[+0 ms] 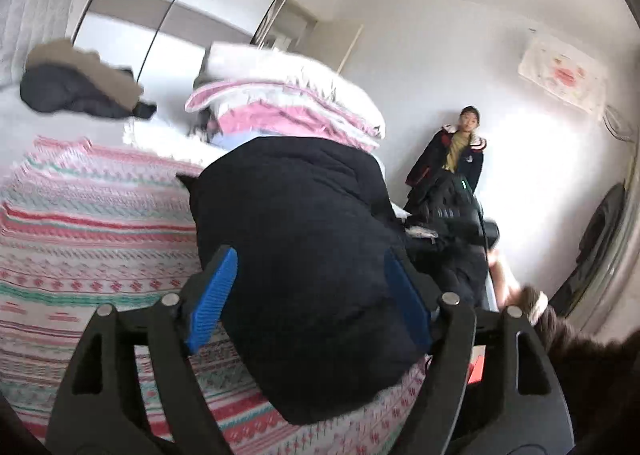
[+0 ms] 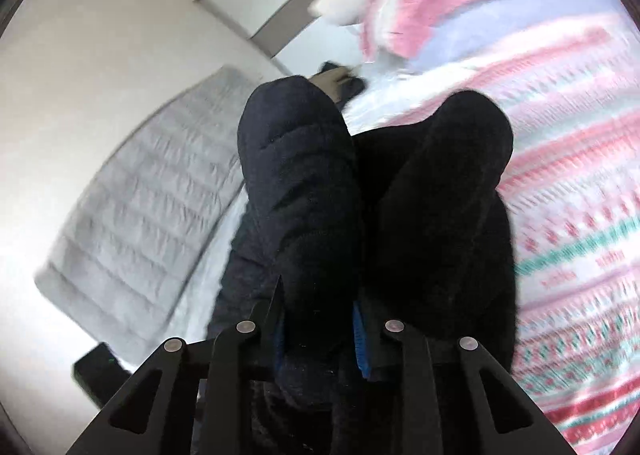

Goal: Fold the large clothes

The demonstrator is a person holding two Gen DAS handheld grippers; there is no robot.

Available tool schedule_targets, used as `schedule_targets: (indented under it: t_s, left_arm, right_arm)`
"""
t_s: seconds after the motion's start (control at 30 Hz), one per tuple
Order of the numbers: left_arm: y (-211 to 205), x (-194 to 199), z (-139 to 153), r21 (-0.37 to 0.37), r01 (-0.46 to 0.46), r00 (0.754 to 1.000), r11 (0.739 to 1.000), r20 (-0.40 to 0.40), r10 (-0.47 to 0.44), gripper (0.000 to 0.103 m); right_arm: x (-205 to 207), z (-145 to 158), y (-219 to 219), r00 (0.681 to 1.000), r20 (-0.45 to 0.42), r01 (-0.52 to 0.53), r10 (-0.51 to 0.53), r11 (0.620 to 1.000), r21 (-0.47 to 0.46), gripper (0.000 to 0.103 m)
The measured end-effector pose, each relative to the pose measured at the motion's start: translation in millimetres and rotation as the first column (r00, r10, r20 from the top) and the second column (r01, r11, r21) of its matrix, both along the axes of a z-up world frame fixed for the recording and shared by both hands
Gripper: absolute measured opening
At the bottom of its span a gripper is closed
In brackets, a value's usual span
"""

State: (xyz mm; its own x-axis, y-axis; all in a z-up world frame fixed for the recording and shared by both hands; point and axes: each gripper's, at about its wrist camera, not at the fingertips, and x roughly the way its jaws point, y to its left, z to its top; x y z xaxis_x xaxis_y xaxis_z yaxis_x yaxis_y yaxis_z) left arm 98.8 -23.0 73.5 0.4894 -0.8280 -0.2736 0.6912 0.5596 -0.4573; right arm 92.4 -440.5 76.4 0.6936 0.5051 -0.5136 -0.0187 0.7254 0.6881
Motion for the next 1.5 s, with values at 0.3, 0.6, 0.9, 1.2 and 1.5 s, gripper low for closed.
schedule_targets:
  t_s: [0.3, 0.6, 0.9, 1.2, 1.5]
  left_arm:
    - [-96.6, 10.6, -30.1, 0.246, -0.050, 0.998, 0.968, 0.042, 0.040, 0.078]
    - [-106.7, -2.6, -25.7, 0.318, -0.093, 0.993, 0.943, 0.103, 0.063, 0.079]
    - [-109.5, -5.8, -36.9, 0.320, -0.118, 0.990, 0.940, 0.106, 0.088, 0.080]
    - [-110.5, -15.0, -40.1, 0.327, -0.208, 0.976, 0.922, 0.130, 0.175, 0.087]
    - [-77.3, -41.1, -6.0, 0.457, -0.367, 0.921, 0.810, 0.057, 0.385, 0.097]
  right_arm:
    - [19.3, -90.0, -7.2, 0.987, -0.116, 0.112, -0.114, 0.993, -0.024, 0.086]
    - [-37.8, 44.8, -2.1, 0.953, 0.088, 0.301, -0.288, 0.905, -0.299, 0.090]
    - [11.2, 7.7, 68.9, 0.955, 0.086, 0.294, -0.283, 0.883, -0.366, 0.090]
    - [22.7, -63.8, 48.2, 0.945, 0.005, 0.320, -0.328, 0.917, -0.237, 0.098]
    - [-51.6, 26.5, 86.3, 0.944, 0.144, 0.330, -0.297, 0.852, -0.408, 0.100]
